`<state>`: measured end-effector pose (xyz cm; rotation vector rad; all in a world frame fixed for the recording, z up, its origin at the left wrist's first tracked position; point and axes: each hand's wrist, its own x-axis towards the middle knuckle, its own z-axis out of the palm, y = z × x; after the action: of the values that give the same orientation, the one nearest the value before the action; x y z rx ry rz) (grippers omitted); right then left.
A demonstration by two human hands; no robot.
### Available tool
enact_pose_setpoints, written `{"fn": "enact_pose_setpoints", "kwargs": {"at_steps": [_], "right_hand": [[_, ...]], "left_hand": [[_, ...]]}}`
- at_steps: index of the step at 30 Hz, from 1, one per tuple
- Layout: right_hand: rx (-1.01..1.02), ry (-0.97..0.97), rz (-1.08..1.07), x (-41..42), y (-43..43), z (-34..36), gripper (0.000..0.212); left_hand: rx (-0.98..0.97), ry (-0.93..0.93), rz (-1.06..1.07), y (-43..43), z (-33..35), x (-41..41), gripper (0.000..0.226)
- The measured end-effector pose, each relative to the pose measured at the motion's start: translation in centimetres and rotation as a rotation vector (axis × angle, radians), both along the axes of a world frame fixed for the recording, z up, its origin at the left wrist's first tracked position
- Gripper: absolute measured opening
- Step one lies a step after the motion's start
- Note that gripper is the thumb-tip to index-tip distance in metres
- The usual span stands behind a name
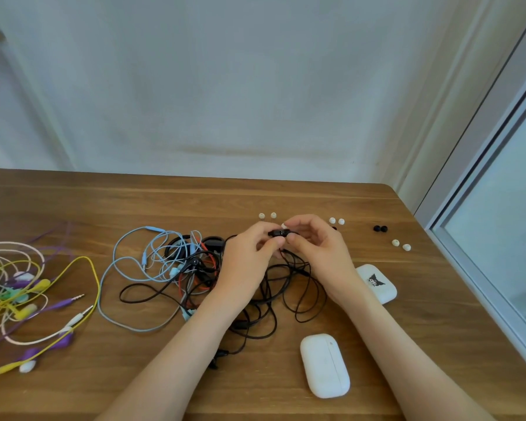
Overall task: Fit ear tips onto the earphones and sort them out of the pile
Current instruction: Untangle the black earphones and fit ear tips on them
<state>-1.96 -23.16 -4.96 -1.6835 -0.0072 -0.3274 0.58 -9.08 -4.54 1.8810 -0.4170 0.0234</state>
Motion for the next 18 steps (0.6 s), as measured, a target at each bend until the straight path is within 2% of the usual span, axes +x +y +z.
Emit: {"fn": "enact_pose_setpoints", "kwargs": {"at_steps": [7,9,11,14,16,18], "right_hand": [[-0.072,-0.024,-0.059,-0.1,-0.2,0.2,0.013],[-0.262,-0.006,-0.229,0.1,-0.8,0.0,0.017],[-0.559,0.066,-0.39,0.6,-1.7,-0.5,0.03],[-0.944,0.344,-0.388,1.2,-2.7,-1.6,0.049],[-1.046,0.443,-0.36,1.3,-2.9,-2.2,0.052],[-1.072,0.424,-0.384,1.4,-3.1,-2.4,0.05]], "left_hand": [[-0.027,0.041,0.027,0.0,0.0,0.0,0.011],[-0.076,0.094,0.027,-0.1,0.1,-0.1,0.011],[-0.126,0.139,0.027,-0.1,0.1,0.0,0.012],[-0.167,0.179,0.029,-0.3,0.2,0.1,0.015],[-0.192,0.216,0.018,-0.3,0.1,0.1,0.015],[-0.212,0.243,0.004,-0.3,-0.1,0.2,0.016]]}}
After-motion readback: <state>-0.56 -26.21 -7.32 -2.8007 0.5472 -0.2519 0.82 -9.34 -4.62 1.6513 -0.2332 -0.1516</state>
